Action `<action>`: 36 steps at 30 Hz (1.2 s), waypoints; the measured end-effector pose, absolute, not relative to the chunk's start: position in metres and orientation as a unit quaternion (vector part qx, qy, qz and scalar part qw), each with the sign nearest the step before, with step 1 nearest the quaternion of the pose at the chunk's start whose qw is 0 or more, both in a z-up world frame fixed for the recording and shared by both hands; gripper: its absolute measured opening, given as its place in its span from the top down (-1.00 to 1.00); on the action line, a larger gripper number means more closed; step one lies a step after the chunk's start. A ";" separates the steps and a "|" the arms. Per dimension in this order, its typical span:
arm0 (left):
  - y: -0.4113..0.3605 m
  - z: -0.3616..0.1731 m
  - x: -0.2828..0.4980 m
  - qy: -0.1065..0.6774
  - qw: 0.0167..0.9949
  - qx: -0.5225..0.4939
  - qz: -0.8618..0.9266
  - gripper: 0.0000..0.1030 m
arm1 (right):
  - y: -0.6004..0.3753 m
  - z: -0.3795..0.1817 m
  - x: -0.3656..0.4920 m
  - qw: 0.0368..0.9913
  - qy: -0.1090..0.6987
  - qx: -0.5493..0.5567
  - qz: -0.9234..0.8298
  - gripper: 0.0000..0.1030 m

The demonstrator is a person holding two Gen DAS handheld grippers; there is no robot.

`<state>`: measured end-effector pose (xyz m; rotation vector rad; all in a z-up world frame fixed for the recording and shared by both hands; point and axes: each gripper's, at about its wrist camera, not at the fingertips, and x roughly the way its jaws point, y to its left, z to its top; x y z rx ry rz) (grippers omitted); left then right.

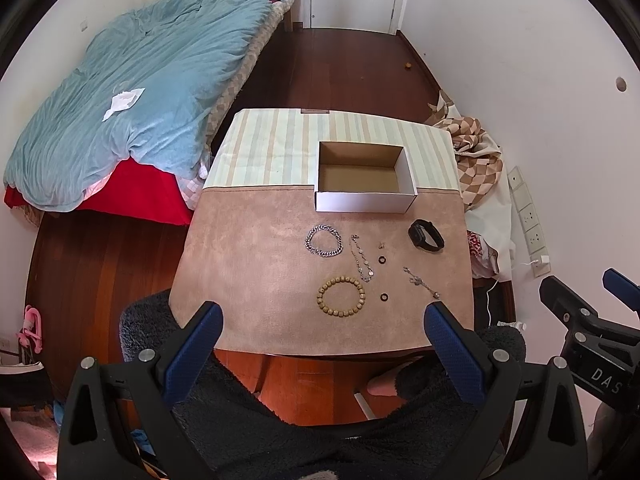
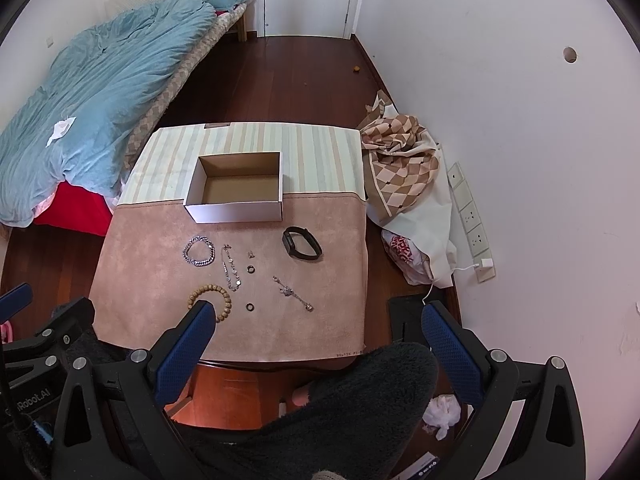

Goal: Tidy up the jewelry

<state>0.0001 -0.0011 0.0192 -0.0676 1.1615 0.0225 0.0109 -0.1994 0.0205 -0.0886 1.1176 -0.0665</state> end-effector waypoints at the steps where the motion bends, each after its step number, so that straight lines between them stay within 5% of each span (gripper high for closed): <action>1: -0.001 0.019 0.000 0.549 0.835 -0.032 0.010 -1.00 | -0.199 0.021 0.011 0.847 0.530 -0.041 -0.031 -1.00; 12: 0.000 -0.006 0.013 0.551 0.834 -0.028 0.018 -1.00 | -0.214 -0.008 0.023 0.840 0.540 -0.018 -0.049 -1.00; 27: 0.012 -0.167 0.070 0.642 0.764 0.028 0.058 -0.98 | -0.251 -0.170 0.068 0.776 0.623 0.027 -0.089 -0.90; 36: 0.016 -0.244 0.080 0.697 0.716 -0.023 0.034 -0.98 | -0.253 -0.232 0.073 0.746 0.660 0.034 -0.089 -0.81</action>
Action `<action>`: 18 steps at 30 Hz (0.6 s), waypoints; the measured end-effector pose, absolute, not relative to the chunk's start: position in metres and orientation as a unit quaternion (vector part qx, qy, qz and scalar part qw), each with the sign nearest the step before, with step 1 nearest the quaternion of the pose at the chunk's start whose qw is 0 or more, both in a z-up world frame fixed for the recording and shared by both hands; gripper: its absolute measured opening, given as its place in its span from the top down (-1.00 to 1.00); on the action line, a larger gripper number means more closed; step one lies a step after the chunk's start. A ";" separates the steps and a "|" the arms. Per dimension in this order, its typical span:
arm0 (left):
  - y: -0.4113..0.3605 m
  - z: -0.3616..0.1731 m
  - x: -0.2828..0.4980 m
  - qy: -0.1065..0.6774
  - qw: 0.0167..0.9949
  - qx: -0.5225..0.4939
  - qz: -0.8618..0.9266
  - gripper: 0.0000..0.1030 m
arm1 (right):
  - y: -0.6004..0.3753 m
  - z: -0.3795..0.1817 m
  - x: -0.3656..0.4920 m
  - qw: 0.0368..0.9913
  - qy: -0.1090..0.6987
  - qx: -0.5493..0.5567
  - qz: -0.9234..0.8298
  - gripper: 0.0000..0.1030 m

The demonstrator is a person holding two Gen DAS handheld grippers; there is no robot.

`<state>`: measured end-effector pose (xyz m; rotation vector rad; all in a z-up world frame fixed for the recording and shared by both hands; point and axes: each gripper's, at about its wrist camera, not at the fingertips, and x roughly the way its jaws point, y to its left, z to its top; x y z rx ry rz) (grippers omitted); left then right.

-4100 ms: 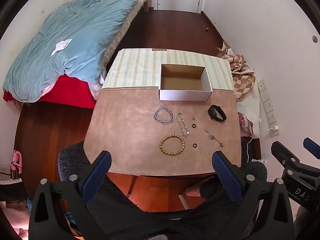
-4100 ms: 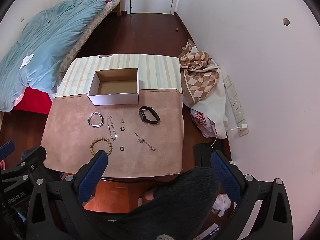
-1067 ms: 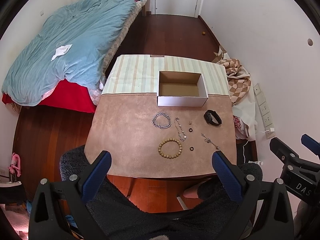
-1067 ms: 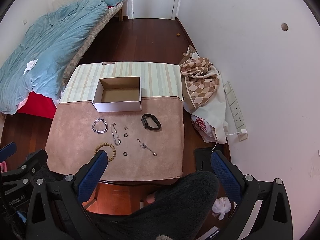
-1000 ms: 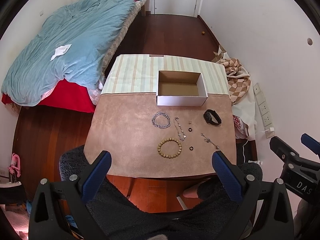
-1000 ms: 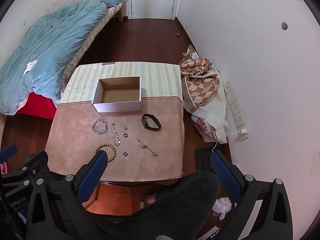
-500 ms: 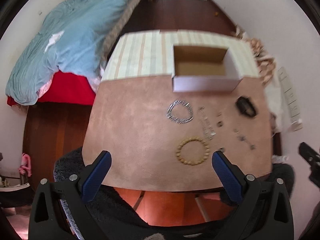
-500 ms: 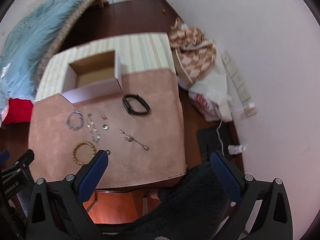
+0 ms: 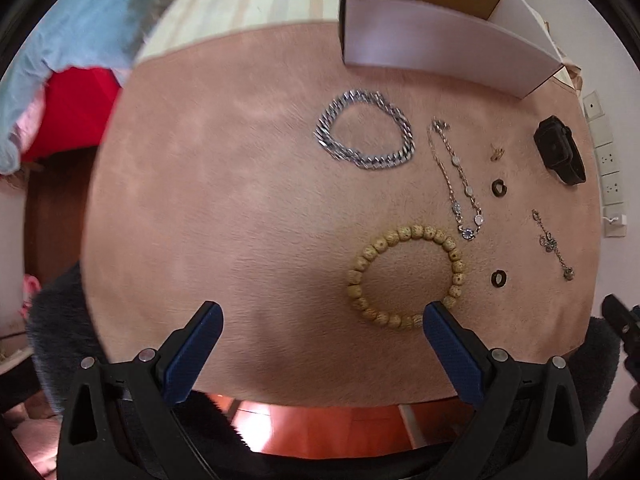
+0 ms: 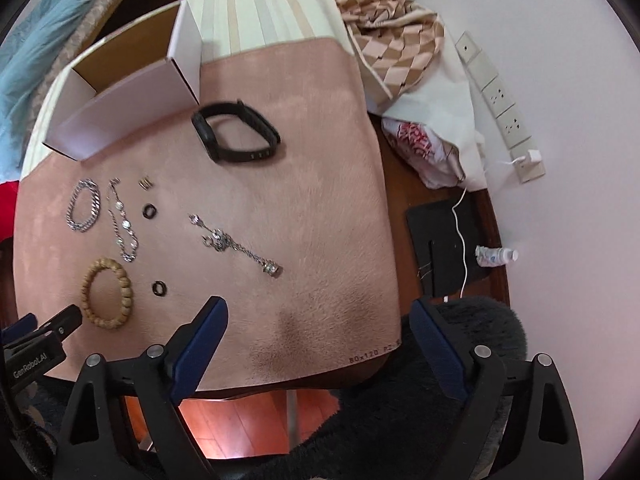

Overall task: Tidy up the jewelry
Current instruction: 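Grasp the wooden bead bracelet with the left tool while the right tool reaches the black watch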

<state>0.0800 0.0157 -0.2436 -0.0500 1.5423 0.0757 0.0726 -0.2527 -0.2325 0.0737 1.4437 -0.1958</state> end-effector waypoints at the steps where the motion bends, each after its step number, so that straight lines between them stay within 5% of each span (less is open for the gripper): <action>1: 0.016 -0.248 0.080 0.700 0.713 -0.028 0.032 -0.97 | -0.253 -0.237 0.072 0.743 0.663 0.034 -0.089 -0.81; 5: 0.018 -0.262 0.081 0.706 0.706 -0.052 0.018 -0.64 | -0.253 -0.245 0.072 0.737 0.669 0.035 -0.087 -0.81; 7: 0.019 -0.270 0.080 0.710 0.702 -0.060 0.009 -0.30 | -0.252 -0.247 0.072 0.736 0.670 0.034 -0.088 -0.81; 12: 0.017 -0.269 0.076 0.693 0.720 -0.043 0.010 -0.22 | -0.250 -0.250 0.072 0.734 0.673 0.035 -0.087 -0.80; 14: 0.018 -0.266 0.075 0.680 0.732 -0.024 0.013 0.00 | -0.249 -0.250 0.072 0.733 0.673 0.034 -0.087 -0.80; 16: 0.016 -0.257 0.075 0.671 0.742 -0.021 0.010 0.65 | -0.249 -0.251 0.073 0.733 0.674 0.035 -0.086 -0.80; 18: 0.021 -0.254 0.077 0.669 0.742 -0.036 0.002 0.87 | -0.249 -0.251 0.074 0.733 0.674 0.038 -0.084 -0.80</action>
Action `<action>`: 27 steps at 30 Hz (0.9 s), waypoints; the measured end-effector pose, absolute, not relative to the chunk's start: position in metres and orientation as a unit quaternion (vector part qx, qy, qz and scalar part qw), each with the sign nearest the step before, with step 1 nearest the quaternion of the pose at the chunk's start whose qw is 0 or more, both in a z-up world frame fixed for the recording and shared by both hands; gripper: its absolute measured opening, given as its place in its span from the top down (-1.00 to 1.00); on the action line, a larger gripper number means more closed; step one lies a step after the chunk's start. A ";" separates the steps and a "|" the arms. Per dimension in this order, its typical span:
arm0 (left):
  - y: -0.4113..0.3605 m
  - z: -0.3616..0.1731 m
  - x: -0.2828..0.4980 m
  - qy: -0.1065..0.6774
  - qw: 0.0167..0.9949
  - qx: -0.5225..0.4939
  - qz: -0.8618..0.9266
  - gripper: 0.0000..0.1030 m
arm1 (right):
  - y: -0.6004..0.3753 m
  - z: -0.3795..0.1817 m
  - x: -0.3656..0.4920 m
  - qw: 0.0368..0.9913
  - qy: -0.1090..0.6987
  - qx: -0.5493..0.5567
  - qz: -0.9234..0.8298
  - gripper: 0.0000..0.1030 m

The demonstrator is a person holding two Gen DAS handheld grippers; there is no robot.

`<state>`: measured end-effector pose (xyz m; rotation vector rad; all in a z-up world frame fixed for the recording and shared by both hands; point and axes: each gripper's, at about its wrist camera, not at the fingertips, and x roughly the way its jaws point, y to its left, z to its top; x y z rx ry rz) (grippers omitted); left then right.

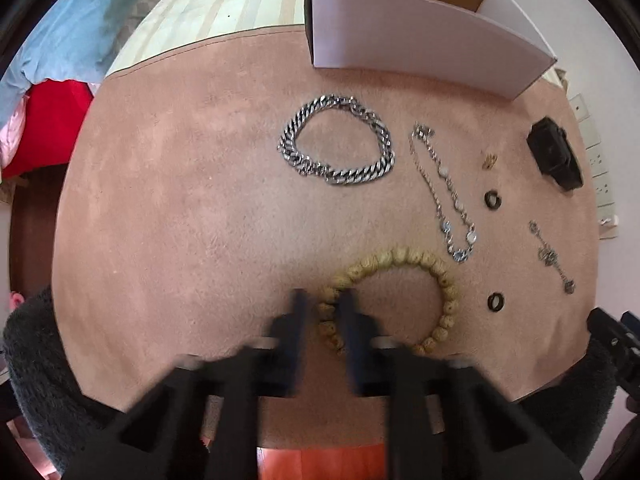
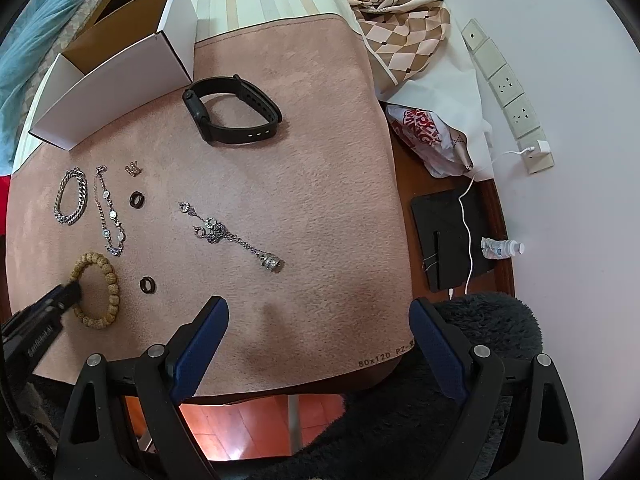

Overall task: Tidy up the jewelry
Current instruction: 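Grasp the wooden bead bracelet with the left tool while the right tool reaches the black watch, then grasp the black watch band with the right tool while the left tool lifts the bracelet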

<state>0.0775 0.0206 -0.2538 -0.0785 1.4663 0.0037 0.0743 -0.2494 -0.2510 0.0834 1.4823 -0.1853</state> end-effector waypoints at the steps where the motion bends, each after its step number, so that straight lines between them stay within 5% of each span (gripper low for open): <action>1: 0.024 -0.253 0.079 0.669 0.742 -0.042 -0.001 0.87 | -0.250 -0.251 0.075 0.734 0.673 0.040 -0.083 -0.80; 18: 0.053 -0.168 0.106 0.588 0.806 -0.066 -0.027 0.87 | -0.230 -0.224 0.136 0.787 0.616 0.029 -0.019 -0.73; 27: 0.039 -0.192 0.129 0.589 0.805 -0.067 -0.008 0.87 | -0.195 -0.260 0.189 0.772 0.635 -0.042 0.009 -0.11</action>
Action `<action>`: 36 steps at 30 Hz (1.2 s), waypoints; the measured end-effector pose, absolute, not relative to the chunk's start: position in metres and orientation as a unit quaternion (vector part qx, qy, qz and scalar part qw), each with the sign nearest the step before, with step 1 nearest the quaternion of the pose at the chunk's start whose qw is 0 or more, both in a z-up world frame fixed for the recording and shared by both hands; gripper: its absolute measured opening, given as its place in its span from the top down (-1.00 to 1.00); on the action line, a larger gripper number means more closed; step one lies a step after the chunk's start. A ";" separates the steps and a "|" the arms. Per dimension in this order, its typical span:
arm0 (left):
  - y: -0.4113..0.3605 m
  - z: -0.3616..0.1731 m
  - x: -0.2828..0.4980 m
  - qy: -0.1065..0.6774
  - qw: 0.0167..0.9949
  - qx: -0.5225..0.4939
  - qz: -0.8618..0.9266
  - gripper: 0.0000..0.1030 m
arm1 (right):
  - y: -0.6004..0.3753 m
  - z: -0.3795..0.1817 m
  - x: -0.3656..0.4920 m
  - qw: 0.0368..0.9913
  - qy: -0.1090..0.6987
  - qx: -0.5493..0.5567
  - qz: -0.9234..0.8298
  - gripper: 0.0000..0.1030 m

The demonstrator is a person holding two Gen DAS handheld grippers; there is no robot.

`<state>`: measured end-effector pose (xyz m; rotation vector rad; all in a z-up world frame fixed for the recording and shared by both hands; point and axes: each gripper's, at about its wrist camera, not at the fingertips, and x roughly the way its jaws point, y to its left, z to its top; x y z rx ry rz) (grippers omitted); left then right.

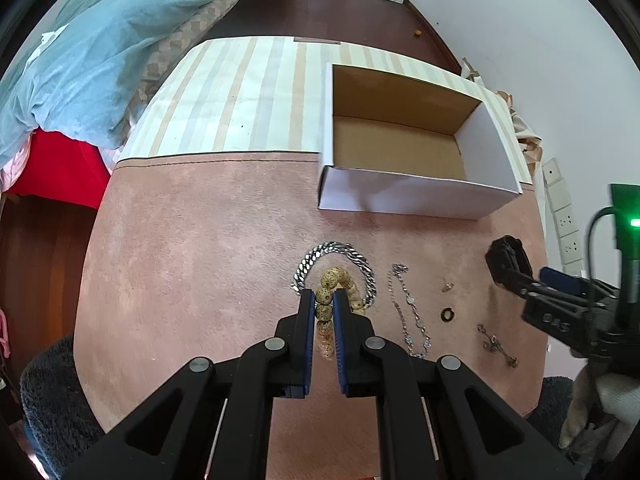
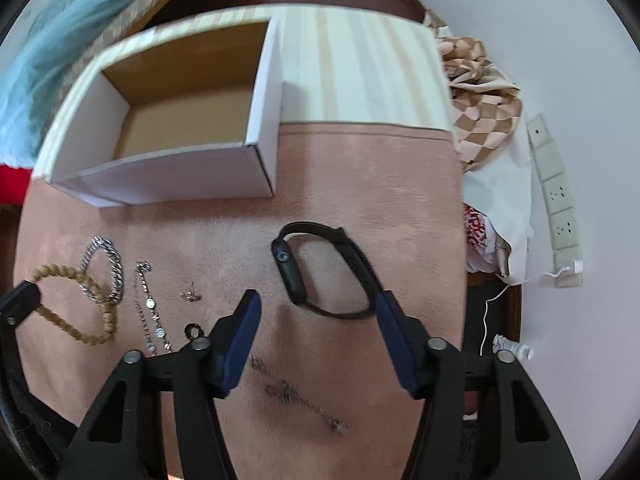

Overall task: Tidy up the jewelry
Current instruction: 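Grasp the black watch band with the right tool while the left tool lifts the bracelet, then lower the bracelet and watch into the white box and open both tools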

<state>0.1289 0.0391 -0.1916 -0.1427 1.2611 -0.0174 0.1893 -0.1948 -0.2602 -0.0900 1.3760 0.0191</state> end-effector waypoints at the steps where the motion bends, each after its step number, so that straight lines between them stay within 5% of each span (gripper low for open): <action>1: 0.038 -0.193 0.129 0.590 0.805 -0.067 -0.007 0.87 | -0.191 -0.265 0.191 0.768 0.639 -0.047 0.011 -0.01; 5: 0.042 -0.195 0.131 0.591 0.804 -0.065 -0.004 0.87 | -0.181 -0.282 0.195 0.758 0.650 -0.062 0.018 0.60; 7: 0.043 -0.196 0.131 0.591 0.804 -0.066 -0.004 0.87 | -0.180 -0.282 0.193 0.762 0.645 -0.053 0.027 0.72; 24: 0.052 -0.117 0.125 0.542 0.832 -0.103 -0.051 0.87 | -0.190 -0.202 0.179 0.805 0.586 0.055 0.079 0.74; 36: 0.032 -0.091 0.215 0.532 0.836 -0.082 -0.108 0.87 | -0.166 -0.167 0.249 0.812 0.570 0.069 0.104 0.74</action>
